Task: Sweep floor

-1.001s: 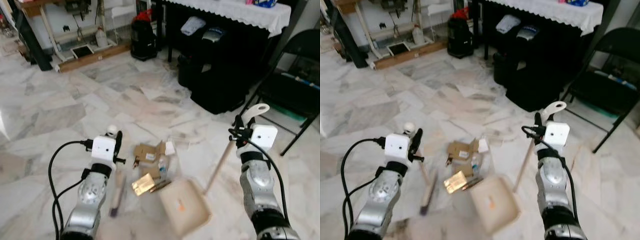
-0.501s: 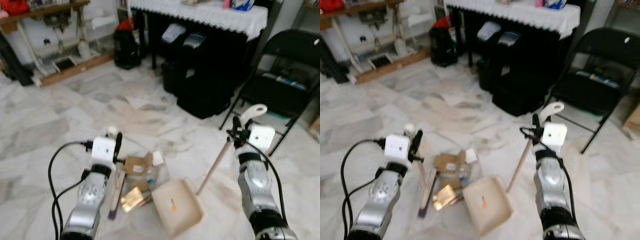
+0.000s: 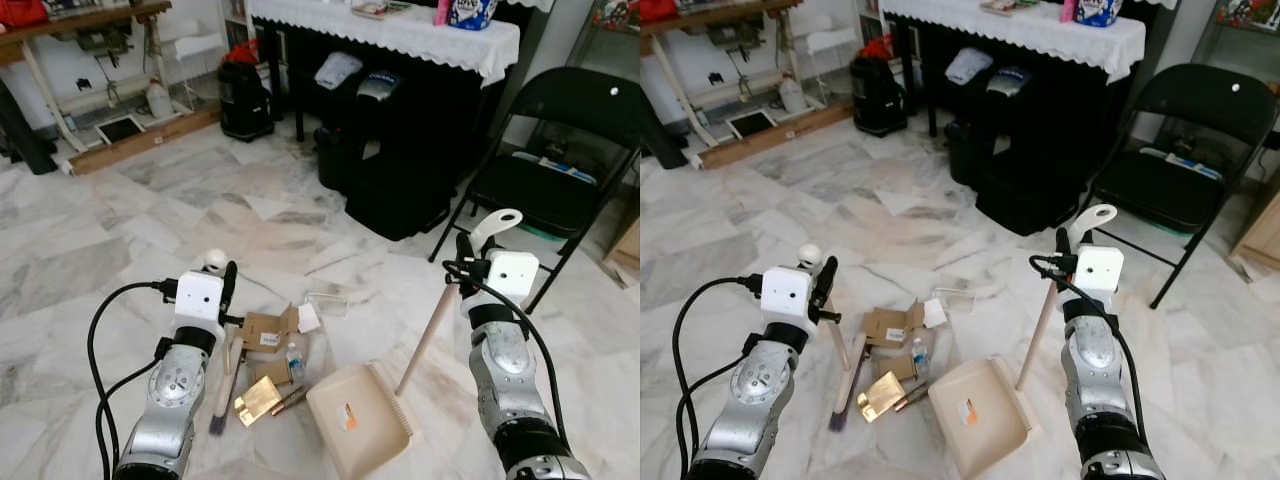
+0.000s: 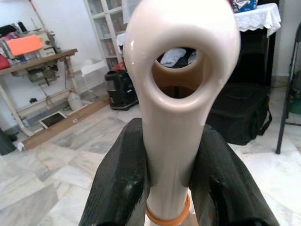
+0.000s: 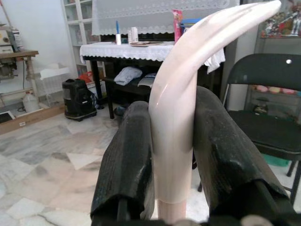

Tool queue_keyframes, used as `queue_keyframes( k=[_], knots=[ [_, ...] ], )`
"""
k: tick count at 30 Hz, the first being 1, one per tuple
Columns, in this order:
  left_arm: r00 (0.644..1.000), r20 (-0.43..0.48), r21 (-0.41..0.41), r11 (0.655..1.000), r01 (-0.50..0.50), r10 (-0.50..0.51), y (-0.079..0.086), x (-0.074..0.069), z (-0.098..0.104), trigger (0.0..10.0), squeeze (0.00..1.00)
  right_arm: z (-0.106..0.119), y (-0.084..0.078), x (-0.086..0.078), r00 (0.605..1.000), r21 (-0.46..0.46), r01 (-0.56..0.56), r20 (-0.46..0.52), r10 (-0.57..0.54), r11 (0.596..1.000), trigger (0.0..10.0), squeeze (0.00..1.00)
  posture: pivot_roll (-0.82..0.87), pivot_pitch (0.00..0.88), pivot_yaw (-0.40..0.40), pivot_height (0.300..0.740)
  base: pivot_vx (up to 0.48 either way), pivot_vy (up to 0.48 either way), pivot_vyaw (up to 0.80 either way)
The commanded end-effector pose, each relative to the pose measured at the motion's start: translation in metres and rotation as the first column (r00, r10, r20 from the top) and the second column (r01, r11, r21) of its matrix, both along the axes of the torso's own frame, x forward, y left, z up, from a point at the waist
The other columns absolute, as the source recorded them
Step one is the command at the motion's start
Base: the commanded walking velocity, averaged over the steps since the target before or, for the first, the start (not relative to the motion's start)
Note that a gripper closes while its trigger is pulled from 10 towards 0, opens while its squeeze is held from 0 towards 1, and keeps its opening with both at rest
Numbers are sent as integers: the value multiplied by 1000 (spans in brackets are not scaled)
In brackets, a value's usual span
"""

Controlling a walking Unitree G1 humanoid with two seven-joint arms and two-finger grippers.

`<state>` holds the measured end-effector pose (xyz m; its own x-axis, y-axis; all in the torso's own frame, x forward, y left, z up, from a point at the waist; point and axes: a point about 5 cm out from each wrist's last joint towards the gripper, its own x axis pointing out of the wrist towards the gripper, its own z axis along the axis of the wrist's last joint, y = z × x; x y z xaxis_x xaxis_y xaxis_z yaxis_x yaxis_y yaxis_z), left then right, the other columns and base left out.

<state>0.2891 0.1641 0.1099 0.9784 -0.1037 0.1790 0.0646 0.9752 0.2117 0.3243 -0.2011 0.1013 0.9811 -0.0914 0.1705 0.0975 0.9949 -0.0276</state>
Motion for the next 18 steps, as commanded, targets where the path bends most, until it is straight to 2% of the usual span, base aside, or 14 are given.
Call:
queue_keyframes(
  k=[1, 16, 18],
  knots=[
    [999, 39, 24, 1000, -11, 10, 2, 1, 8, 10000, 0, 12, 0, 4, 999, -14, -5, 50, 6, 1000, 10000, 0, 80, 0, 11, 740, 281, 0, 0],
    [999, 46, 27, 1000, -11, 10, 1, 2, 9, 10000, 0, 13, 2, 6, 999, -12, -7, 51, 8, 1000, 10000, 0, 80, 11, 11, 740, 307, 0, 0],
    [999, 49, 28, 1000, -13, 11, 2, 2, 10, 10000, 0, 13, 2, 6, 999, -12, -8, 50, 8, 1000, 10000, 0, 80, 11, 11, 740, 0, 0, 0]
  ],
)
